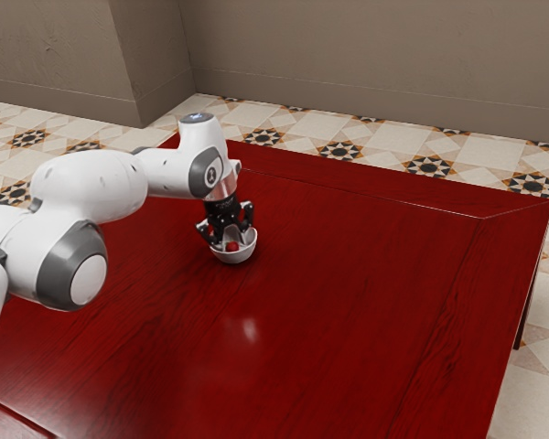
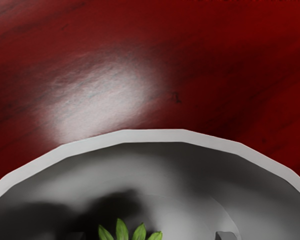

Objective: Take strawberry from the bowl

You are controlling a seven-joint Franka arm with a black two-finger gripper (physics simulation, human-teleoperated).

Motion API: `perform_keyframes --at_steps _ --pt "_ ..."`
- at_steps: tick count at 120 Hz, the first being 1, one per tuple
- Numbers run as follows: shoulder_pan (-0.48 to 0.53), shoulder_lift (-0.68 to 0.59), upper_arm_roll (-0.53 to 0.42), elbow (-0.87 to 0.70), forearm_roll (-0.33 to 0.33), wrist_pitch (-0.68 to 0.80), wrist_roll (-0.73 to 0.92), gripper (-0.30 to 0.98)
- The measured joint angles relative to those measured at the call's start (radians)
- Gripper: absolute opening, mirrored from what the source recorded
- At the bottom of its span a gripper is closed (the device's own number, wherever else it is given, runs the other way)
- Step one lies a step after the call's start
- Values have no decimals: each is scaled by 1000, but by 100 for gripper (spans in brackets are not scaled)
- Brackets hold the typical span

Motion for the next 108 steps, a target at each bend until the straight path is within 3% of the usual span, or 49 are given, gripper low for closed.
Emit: perform_keyframes --at_steps 39,53,74,108 --pt "0 0 0 -4 3 4 -4 26" --pt "0 -4 0 -4 4 3 -5 13" --pt "0 -4 0 -4 11 -1 -9 7" --pt "0 0 0 -2 15 -3 -18 9"
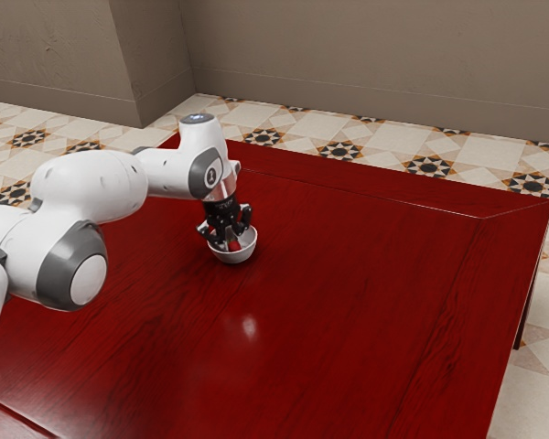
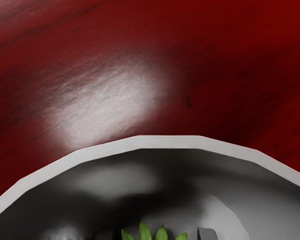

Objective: Take strawberry from the bowl

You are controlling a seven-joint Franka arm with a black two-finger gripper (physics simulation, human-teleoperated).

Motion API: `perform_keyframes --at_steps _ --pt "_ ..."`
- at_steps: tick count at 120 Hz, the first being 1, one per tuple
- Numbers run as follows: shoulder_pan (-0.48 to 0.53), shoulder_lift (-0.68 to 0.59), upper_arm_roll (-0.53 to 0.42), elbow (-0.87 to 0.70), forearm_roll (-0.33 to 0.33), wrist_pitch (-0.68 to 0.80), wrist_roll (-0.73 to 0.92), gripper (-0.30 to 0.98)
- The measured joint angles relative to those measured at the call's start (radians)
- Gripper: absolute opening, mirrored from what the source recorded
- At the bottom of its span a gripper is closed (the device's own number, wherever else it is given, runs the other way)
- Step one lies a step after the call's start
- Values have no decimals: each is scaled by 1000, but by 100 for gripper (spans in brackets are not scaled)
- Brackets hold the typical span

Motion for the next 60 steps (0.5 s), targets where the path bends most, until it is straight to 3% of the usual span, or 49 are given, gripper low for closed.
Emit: perform_keyframes --at_steps 40,60 --pt "-10 -71 2 2 7 -26 -7 4" --pt "-113 -147 2 -7 7 -59 -11 4"
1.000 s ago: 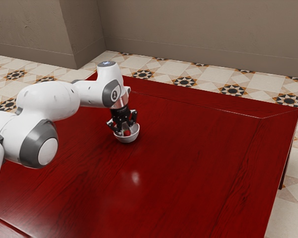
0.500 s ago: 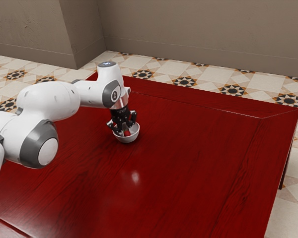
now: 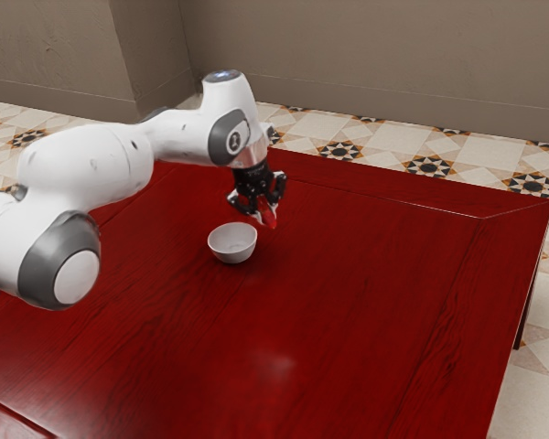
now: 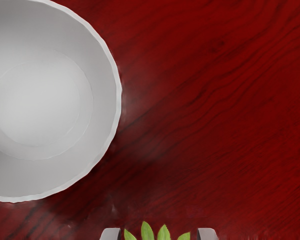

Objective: Take strawberry from the bowl

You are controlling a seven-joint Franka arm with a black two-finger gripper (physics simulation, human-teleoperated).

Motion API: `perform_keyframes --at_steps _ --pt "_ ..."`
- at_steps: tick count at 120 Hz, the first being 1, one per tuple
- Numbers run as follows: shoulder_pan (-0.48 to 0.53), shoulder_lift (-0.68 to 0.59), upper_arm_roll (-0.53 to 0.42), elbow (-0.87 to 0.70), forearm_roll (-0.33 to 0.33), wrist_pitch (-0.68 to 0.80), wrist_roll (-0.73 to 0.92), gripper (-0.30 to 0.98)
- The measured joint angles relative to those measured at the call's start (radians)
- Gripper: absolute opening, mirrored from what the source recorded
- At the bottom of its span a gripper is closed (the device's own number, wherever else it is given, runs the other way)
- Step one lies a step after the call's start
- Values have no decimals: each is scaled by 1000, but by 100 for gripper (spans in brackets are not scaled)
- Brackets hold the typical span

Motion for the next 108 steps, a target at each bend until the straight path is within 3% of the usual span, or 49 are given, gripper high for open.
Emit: perform_keyframes --at_steps 23,51,78,88,108 --pt "-209 -1 -2 -5 -10 -26 -5 4" --pt "-241 71 -11 -9 -13 -30 -8 4" --pt "-245 53 -12 -10 -14 -25 -1 44" --pt "-206 -84 -11 -48 -11 -74 2 52" --pt "40 -571 -14 -240 73 -291 129 61"
